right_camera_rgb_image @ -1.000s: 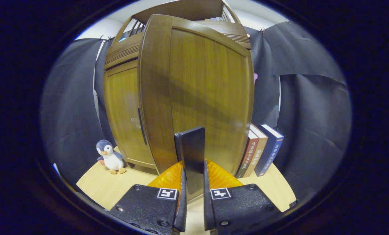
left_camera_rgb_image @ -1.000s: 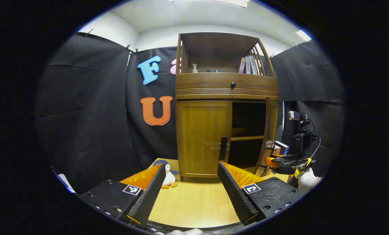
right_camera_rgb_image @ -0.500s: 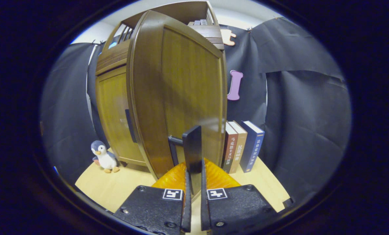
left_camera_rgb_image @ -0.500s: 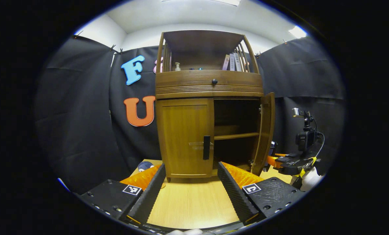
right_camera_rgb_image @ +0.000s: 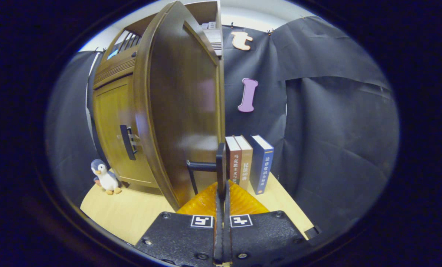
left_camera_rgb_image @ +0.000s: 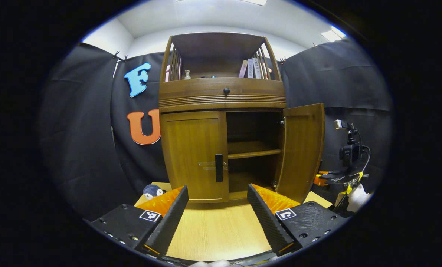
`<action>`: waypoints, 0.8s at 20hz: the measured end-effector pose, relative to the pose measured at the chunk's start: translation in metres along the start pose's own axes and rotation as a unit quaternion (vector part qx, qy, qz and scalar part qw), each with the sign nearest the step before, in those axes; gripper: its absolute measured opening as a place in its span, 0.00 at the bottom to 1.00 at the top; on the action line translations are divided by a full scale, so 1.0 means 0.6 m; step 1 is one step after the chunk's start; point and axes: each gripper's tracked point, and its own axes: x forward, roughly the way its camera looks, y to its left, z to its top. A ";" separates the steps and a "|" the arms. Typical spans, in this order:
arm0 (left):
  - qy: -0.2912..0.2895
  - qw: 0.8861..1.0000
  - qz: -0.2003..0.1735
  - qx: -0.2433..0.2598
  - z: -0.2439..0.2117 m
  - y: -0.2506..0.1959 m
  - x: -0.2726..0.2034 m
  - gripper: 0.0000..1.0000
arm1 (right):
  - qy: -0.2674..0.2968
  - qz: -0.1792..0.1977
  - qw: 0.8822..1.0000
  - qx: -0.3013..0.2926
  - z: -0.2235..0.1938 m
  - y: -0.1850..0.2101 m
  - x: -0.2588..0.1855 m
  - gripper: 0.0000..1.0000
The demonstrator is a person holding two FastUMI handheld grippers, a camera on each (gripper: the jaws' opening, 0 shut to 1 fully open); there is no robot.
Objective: Open the right door of the double-door shoe cabinet with the right hand, and open the left door with the left hand.
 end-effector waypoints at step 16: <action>-0.001 1.000 0.016 -0.006 0.015 -0.092 0.046 0.96 | 0.004 0.096 0.995 -0.014 0.000 0.010 0.004 0.03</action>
